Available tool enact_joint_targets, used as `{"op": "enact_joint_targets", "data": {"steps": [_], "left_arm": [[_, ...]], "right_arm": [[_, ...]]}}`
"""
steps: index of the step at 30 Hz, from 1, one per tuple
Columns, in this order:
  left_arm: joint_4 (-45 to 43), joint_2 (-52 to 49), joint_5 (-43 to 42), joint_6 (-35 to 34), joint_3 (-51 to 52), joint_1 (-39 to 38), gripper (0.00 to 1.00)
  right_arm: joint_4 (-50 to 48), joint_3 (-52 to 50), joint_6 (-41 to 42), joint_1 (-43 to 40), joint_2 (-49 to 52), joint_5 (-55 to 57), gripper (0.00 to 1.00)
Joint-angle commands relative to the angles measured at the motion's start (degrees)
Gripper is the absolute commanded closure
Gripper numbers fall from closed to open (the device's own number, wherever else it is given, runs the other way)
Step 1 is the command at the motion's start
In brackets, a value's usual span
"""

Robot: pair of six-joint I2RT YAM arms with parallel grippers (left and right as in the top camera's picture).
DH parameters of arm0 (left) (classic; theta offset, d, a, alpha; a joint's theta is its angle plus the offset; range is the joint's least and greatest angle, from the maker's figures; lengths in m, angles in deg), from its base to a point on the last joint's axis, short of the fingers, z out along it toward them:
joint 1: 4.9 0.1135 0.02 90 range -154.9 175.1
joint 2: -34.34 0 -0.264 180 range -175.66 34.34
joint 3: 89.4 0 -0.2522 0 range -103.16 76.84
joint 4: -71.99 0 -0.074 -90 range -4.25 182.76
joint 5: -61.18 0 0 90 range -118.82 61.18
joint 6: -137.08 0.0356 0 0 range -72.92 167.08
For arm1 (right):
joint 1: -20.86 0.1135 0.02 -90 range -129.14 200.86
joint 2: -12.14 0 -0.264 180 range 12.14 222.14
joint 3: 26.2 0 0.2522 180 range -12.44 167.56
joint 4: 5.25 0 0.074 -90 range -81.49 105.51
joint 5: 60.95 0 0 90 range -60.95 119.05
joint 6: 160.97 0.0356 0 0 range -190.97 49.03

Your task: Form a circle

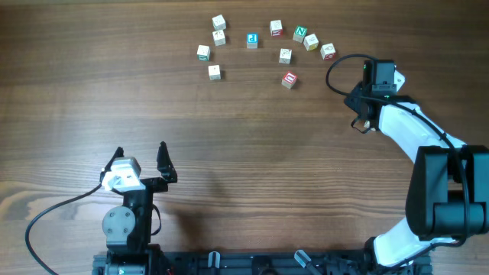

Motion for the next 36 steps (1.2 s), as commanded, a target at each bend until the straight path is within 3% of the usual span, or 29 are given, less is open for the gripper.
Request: {"op": "enact_joint_targets", "data": {"steps": [1, 36], "left_arm": [[-0.07, 0.52, -0.68, 1.31, 0.35, 0.37, 0.0], [-0.07, 0.52, -0.68, 1.31, 0.35, 0.37, 0.0]], "right_arm": [[0.31, 1.18, 0.87, 0.02, 0.81, 1.9, 0.96], [0.26, 1.18, 1.09, 0.02, 0.81, 2.56, 0.95]]}}
